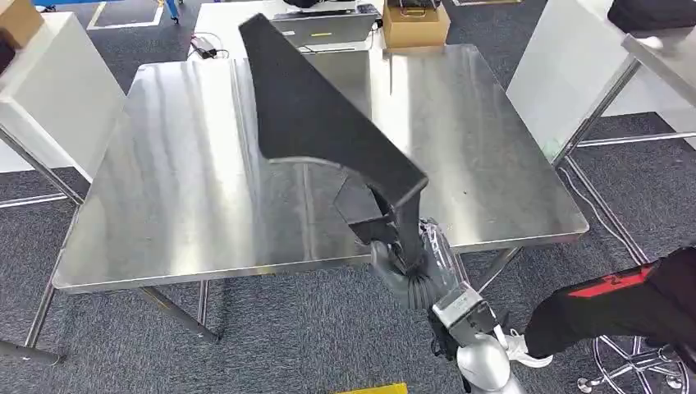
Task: Take the parts from the cabinet and place them on the table.
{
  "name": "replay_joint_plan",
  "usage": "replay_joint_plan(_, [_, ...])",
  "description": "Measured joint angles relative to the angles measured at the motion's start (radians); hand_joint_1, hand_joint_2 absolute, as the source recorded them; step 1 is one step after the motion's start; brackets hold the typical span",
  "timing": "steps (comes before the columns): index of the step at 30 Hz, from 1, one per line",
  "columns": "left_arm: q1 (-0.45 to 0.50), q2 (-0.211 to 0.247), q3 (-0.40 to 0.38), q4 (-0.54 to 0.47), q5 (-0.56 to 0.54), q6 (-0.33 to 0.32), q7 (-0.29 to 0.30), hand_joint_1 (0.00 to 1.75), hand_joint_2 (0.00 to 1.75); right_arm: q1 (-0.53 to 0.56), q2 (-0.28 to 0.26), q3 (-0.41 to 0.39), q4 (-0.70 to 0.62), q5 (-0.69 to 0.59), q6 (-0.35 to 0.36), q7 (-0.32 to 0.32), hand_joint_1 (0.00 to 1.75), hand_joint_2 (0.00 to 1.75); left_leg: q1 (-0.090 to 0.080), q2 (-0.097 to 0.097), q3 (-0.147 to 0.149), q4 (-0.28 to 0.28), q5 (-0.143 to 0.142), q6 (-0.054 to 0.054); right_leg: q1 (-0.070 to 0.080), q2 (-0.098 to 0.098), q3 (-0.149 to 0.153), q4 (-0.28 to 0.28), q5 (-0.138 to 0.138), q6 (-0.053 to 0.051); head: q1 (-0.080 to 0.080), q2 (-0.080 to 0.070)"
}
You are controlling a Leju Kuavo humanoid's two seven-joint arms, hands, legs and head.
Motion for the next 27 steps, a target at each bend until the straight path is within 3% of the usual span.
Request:
replay_joint_plan(1, [-0.001,-0.002,0.000,0.000,0.000,0.000,0.000,0.00,1.75,-0.002,0.001,0.001,0.000,0.000,0.000,0.000,1.75,1.75,0.001,0.002,-0.030,0.056,-0.015,-0.006,0.000,-0.001,0.007,-0.001,-0.006,-0.009,-0.003,0.000])
replay_joint_plan(3, [0.000,-0.002,0.000,0.000,0.001,0.000,0.000,0.00,1.75,0.002,0.001,0.000,0.000,0.001,0.000,0.000,1.75,1.75,0.007,0.002,-0.125,0.198,-0.075,-0.018,0.001,-0.001,0.014,-0.001,-0.016,-0.020,-0.003,0.000])
replay_joint_plan(4, [0.003,-0.002,0.000,0.000,0.001,0.000,0.000,0.00,1.75,0.005,0.000,-0.001,0.000,0.004,-0.002,0.000,1.75,1.75,0.008,0.002,-0.171,0.251,-0.106,-0.023,0.001,0.000,0.019,-0.001,-0.023,-0.019,-0.003,0.000])
replay_joint_plan(5, [0.005,-0.002,0.000,0.000,0.001,0.000,0.001,0.00,1.75,0.008,0.000,-0.002,0.000,0.008,-0.006,0.001,1.75,1.75,0.010,0.003,-0.195,0.259,-0.104,-0.025,0.001,0.001,0.026,-0.001,-0.029,-0.018,-0.002,0.000])
replay_joint_plan(6, [0.006,-0.002,0.000,0.000,0.001,0.000,0.002,0.00,1.75,0.011,0.000,-0.003,0.000,0.017,-0.011,0.002,1.75,1.75,0.012,0.004,-0.199,0.230,-0.072,-0.026,0.000,0.004,0.035,-0.001,-0.037,-0.016,-0.003,0.000])
replay_joint_plan(9, [0.006,-0.001,0.001,0.001,0.003,0.001,0.004,0.00,1.75,0.016,-0.001,-0.010,0.000,0.031,-0.022,0.003,1.75,1.75,0.017,0.008,-0.127,0.003,0.103,-0.017,0.000,0.005,0.070,-0.002,-0.063,-0.005,-0.002,0.000])
replay_joint_plan(11, [0.007,-0.002,0.003,0.004,0.004,0.001,0.006,0.00,1.75,0.015,-0.003,-0.019,0.000,0.053,-0.038,0.003,1.75,1.75,0.007,0.006,-0.122,-0.005,0.024,0.000,0.006,0.009,0.078,-0.002,-0.076,0.012,-0.004,0.000])
replay_joint_plan(12, [0.008,-0.003,0.005,0.003,0.004,0.002,0.007,0.00,1.75,0.016,-0.003,-0.023,0.000,0.057,-0.040,0.005,1.75,1.75,0.004,0.006,-0.116,-0.011,0.043,0.010,0.007,0.009,0.073,-0.006,-0.080,0.020,-0.003,0.000])
replay_joint_plan(13, [0.013,-0.003,0.009,0.004,0.004,0.002,0.007,0.00,1.75,0.019,-0.004,-0.025,0.001,0.059,-0.042,0.005,1.75,1.75,0.003,0.003,-0.113,-0.019,0.063,0.022,0.013,0.010,0.089,0.016,-0.072,0.031,-0.002,0.000])
replay_joint_plan(15, [0.017,-0.008,0.011,0.004,0.004,0.002,0.008,0.00,1.75,0.021,-0.006,-0.030,-0.001,0.059,-0.045,0.005,1.75,1.75,0.006,0.007,-0.074,-0.027,0.068,0.036,0.010,0.009,0.086,0.033,-0.092,0.041,-0.004,0.000])
replay_joint_plan(16, [0.014,-0.007,0.011,0.004,0.005,0.003,0.008,0.00,1.75,0.018,-0.007,-0.033,-0.001,0.060,-0.046,0.004,1.75,1.75,0.005,0.007,-0.068,-0.027,0.066,0.040,0.009,0.007,0.067,0.077,-0.107,0.039,-0.003,0.000])
replay_joint_plan(19, [0.012,-0.008,0.013,0.004,0.005,0.003,0.008,0.00,1.75,0.021,-0.008,-0.037,-0.001,0.095,-0.067,0.005,1.75,1.75,0.004,0.004,-0.063,-0.027,0.050,0.046,0.006,0.007,-0.074,0.278,-0.175,0.032,0.000,0.000])
replay_joint_plan(20, [0.012,-0.009,0.014,0.004,0.005,0.004,0.004,0.00,1.75,0.022,-0.010,-0.041,-0.001,0.119,-0.083,0.006,1.75,1.75,0.003,0.002,-0.057,-0.027,0.045,0.045,0.004,0.007,-0.102,0.301,-0.176,0.038,-0.001,0.000])
replay_joint_plan(21, [0.016,-0.010,0.014,0.004,0.002,0.010,-0.002,0.00,1.75,0.022,-0.011,-0.048,0.000,0.156,-0.107,0.013,1.75,1.75,0.003,0.002,-0.049,-0.026,0.042,0.044,0.004,0.007,-0.106,0.279,-0.156,0.046,-0.001,0.000])
replay_joint_plan(22, [0.017,-0.011,0.014,0.004,0.000,0.015,-0.006,0.00,1.75,0.021,-0.012,-0.055,0.000,0.190,-0.130,0.019,1.75,1.75,0.003,0.000,-0.038,-0.026,0.035,0.042,0.004,0.007,-0.088,0.214,-0.115,0.061,-0.001,0.000])
replay_joint_plan(23, [0.017,-0.013,0.014,0.004,-0.006,0.021,-0.009,0.00,1.75,0.018,-0.015,-0.064,0.000,0.229,-0.156,0.027,1.75,1.75,0.003,-0.002,-0.027,-0.026,0.027,0.039,0.003,0.006,-0.057,0.120,-0.059,0.077,-0.001,0.000])
replay_joint_plan(24, [0.016,-0.015,0.014,0.004,-0.008,0.023,-0.010,0.00,1.75,0.013,-0.019,-0.072,0.002,0.271,-0.181,0.033,1.75,1.75,0.003,-0.004,-0.017,-0.027,0.020,0.035,0.003,0.004,-0.029,0.028,-0.004,0.080,0.000,0.000])
replay_joint_plan(25, [0.016,-0.016,0.013,0.005,-0.009,0.024,-0.010,0.00,1.75,0.009,-0.023,-0.081,0.008,0.307,-0.200,0.038,1.75,1.75,0.003,-0.006,-0.007,-0.029,0.015,0.031,0.005,0.000,-0.037,0.036,-0.009,0.063,-0.003,0.000])
replay_joint_plan(26, [0.014,-0.016,0.013,0.004,-0.011,0.029,-0.010,0.00,1.75,-0.002,-0.026,-0.087,0.015,0.340,-0.217,0.050,1.75,1.75,0.002,-0.006,-0.013,-0.031,0.013,0.026,0.013,-0.006,-0.037,0.027,-0.040,0.039,-0.002,0.000])
replay_joint_plan(27, [0.011,-0.018,0.013,0.004,-0.012,0.032,-0.008,0.00,1.75,-0.012,-0.028,-0.094,0.022,0.367,-0.222,0.064,1.75,1.75,0.001,-0.005,-0.018,-0.034,0.009,0.018,0.018,-0.005,-0.025,0.024,-0.013,0.030,0.000,0.000])
